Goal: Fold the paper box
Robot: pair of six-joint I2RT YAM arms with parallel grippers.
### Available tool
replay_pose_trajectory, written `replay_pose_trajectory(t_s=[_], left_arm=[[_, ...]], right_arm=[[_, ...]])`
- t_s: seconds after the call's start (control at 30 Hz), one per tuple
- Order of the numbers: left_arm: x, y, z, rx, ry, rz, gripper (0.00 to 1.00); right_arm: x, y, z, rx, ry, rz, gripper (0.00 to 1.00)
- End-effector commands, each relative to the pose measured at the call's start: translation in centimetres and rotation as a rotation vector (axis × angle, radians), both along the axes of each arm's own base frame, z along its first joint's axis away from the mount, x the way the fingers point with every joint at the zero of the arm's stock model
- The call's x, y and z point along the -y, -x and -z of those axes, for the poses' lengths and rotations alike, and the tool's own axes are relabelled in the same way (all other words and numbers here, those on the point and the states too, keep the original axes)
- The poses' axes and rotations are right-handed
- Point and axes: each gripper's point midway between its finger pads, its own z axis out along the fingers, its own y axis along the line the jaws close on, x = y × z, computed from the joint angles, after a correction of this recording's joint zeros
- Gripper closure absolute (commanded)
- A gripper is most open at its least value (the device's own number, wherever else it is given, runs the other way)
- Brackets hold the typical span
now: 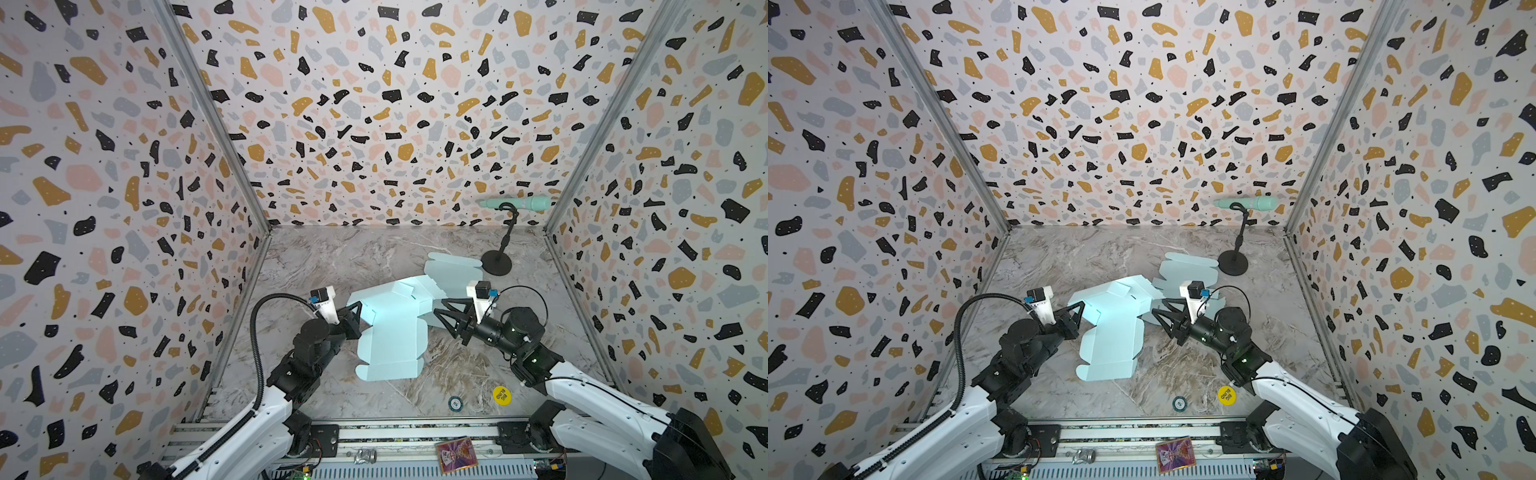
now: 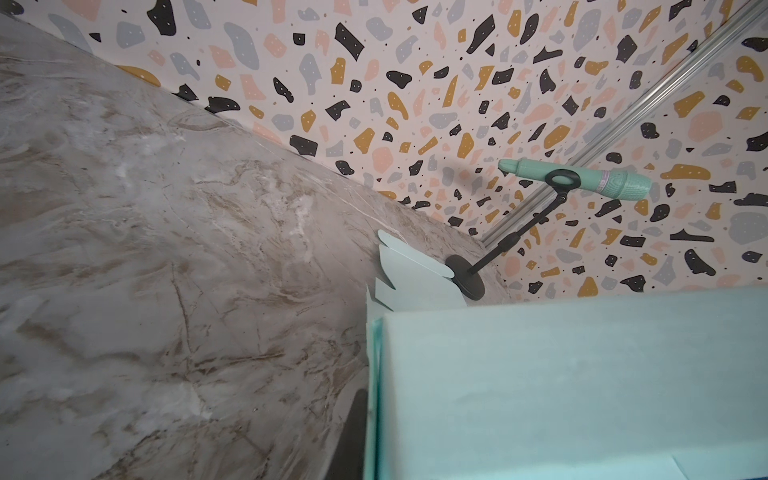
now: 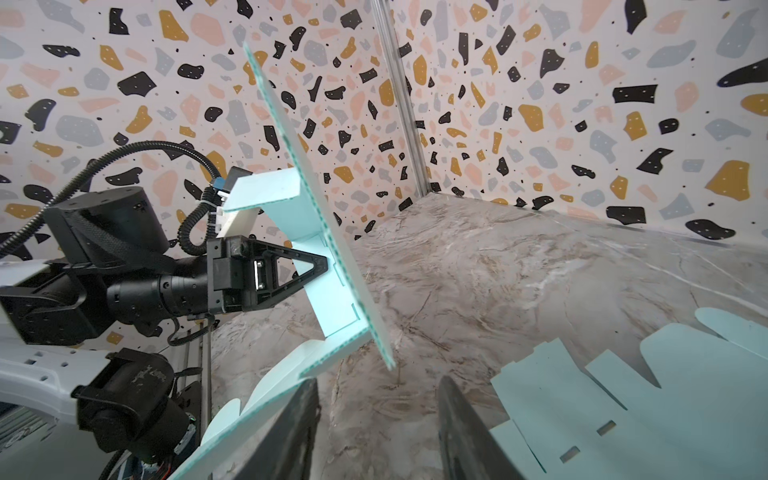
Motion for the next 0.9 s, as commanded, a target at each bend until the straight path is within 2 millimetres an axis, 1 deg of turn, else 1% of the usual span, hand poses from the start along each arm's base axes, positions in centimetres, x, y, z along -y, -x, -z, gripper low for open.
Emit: replay_pose_trajectory(t_s=[0.0, 0.13, 0.3, 0.4, 0.53, 0.63, 0.7, 0.77, 0.87], left_arm=[[0.4, -0.1, -2.2, 0.063, 0.052, 0.021, 1.0], [0.7, 0.0, -2.2, 0.066, 0.059, 0.035, 1.0], [1.0, 0.0, -1.6, 0.055, 0.053, 0.049, 1.0], [1.3, -0.1, -1.1, 0.048, 0.046, 0.065, 0.99], [1.4, -0.1, -0.4, 0.034, 0.022, 0.072, 0.99], [1.2, -0.1, -0.2, 0.033, 0.014, 0.062, 0.99], [1.0, -0.2, -0.1, 0.033, 0.006, 0.055, 0.99], [0.6, -0.4, 0.0, 0.026, 0.0, 0.047, 1.0], [0.0, -0.7, 0.0, 0.02, -0.012, 0.056, 1.0]], right_arm=[[-0.9, 0.4, -3.4, 0.068, -0.079, -0.038, 0.52], [-1.9, 0.6, -3.5, 0.06, -0.101, -0.068, 0.51], [-3.3, 0.3, -3.2, 0.037, -0.104, -0.087, 0.51], [-4.1, -0.4, -2.2, -0.006, -0.083, -0.083, 0.51], [-4.4, -1.1, -0.9, -0.047, -0.04, -0.067, 0.51], [-4.1, -1.7, 0.3, -0.072, 0.022, -0.027, 0.52], [-3.5, -1.4, 0.4, -0.063, 0.053, -0.01, 0.52], [-2.3, -0.6, -0.1, -0.028, 0.071, 0.008, 0.51], [0.0, 0.5, -1.5, 0.043, 0.089, 0.043, 0.5]])
